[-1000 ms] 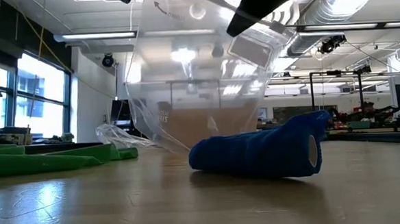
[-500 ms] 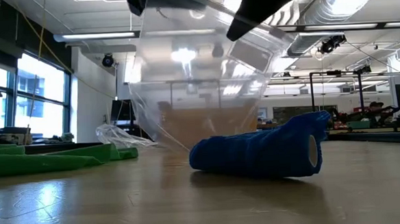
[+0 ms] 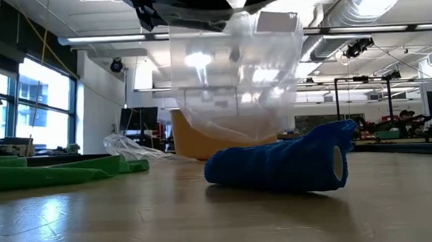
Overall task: Roll bandage
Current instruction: Open the right transparent zip bag
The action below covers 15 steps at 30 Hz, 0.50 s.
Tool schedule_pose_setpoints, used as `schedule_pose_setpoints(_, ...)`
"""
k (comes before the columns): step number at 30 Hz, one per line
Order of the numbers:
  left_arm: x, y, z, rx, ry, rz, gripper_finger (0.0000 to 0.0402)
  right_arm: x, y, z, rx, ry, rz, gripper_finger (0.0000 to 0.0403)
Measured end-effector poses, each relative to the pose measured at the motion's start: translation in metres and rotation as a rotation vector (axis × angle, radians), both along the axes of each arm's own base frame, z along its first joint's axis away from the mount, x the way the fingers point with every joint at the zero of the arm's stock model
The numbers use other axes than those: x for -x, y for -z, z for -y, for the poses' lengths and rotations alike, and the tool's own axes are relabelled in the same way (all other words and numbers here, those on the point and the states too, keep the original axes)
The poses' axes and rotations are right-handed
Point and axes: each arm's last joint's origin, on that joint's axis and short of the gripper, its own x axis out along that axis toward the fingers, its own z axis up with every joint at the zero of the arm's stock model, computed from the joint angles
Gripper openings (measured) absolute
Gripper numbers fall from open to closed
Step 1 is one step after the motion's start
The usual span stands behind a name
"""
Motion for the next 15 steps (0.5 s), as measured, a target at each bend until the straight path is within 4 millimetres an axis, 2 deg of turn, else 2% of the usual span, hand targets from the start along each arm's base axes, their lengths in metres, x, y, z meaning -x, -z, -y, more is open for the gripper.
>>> schedule_pose_setpoints(6,0.000,-0.001,0.000,0.058,-0.035,0.027,0.0100,-0.001,0.001,-0.003,-0.066,-0.065,-0.038,0.0000)
schedule_pose_setpoints(11,-0.004,0.001,-0.008,0.120,-0.046,0.010,0.0078,-0.002,0.001,-0.003,-0.069,-0.068,-0.033,0.0000)
schedule_pose_setpoints(15,-0.004,0.003,-0.010,0.117,-0.037,-0.023,0.0036,-0.004,0.000,-0.004,-0.078,-0.073,-0.015,0.0000)
